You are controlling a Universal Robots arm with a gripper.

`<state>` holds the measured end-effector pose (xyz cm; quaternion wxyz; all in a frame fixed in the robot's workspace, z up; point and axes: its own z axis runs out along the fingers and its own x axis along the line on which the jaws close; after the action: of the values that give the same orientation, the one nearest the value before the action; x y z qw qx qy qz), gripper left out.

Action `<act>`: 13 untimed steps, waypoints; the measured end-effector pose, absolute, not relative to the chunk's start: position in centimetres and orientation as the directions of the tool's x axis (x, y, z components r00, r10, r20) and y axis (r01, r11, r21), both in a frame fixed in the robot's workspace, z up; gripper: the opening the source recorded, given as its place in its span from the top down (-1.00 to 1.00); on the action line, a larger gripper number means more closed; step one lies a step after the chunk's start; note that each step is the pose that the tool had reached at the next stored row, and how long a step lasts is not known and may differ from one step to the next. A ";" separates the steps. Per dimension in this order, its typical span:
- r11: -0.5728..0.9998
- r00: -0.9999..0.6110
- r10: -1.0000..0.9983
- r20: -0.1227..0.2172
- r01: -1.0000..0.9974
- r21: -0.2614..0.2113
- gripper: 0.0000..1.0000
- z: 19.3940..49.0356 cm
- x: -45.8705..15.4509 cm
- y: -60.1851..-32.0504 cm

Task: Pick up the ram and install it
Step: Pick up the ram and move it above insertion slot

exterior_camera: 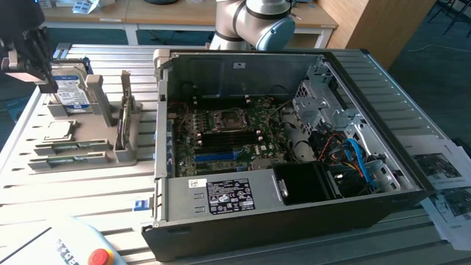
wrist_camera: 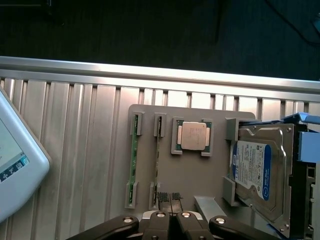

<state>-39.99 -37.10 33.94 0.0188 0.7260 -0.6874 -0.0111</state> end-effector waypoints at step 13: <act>-0.054 0.055 -0.998 0.010 -0.998 0.042 0.80 33.9 -40.0 -38.8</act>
<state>-39.99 -38.83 33.93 0.0187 0.7260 -0.6874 -0.0110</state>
